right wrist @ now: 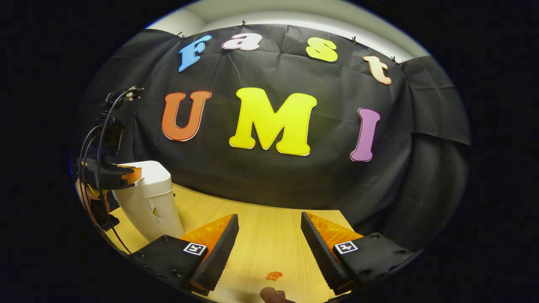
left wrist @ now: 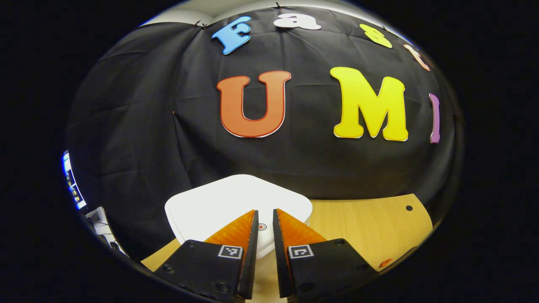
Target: Press the lid of the desktop garbage bin to open it, pick up the crumpled paper on the desktop and throw it into the bin, then pick up the pop can on the desktop and drop it into the bin, and finally close the garbage bin lid.
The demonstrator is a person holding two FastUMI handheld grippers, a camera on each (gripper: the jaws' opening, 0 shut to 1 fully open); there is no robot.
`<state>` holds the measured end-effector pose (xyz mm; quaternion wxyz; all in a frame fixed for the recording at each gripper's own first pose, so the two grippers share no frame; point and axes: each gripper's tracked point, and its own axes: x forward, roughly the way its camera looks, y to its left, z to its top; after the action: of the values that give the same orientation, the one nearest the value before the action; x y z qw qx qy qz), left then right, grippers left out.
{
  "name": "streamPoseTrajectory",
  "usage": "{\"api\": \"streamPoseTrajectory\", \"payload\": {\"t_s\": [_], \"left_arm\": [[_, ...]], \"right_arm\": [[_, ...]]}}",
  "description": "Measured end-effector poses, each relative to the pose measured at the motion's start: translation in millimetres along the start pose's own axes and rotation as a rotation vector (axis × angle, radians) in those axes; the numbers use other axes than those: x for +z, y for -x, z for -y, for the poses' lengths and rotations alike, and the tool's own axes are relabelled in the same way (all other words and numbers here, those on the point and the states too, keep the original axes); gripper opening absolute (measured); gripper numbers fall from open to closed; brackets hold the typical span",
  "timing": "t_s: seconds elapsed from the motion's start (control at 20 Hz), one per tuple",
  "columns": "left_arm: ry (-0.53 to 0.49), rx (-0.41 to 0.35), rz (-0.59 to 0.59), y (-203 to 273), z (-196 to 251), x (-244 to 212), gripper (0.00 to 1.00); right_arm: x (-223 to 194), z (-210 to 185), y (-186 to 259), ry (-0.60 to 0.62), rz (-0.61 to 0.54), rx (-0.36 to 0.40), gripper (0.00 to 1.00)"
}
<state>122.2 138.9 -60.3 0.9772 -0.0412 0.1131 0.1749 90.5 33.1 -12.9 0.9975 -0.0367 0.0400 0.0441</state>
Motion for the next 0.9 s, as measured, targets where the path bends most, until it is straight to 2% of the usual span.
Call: {"api": "streamPoseTrajectory", "payload": {"t_s": [0.15,0.35,0.9], "left_arm": [[-0.001,0.011,-0.032,-4,-1,-4,0.13],[0.006,0.022,-0.048,-6,-3,-6,0.04],[0.041,0.037,-0.113,-7,-3,-12,0.04]], "right_arm": [[-7,2,-1,-0.003,-0.023,-0.004,0.94],[-12,6,-2,-0.011,-0.038,-0.011,0.94],[-27,7,-5,-0.013,-0.075,0.006,0.93]]}}
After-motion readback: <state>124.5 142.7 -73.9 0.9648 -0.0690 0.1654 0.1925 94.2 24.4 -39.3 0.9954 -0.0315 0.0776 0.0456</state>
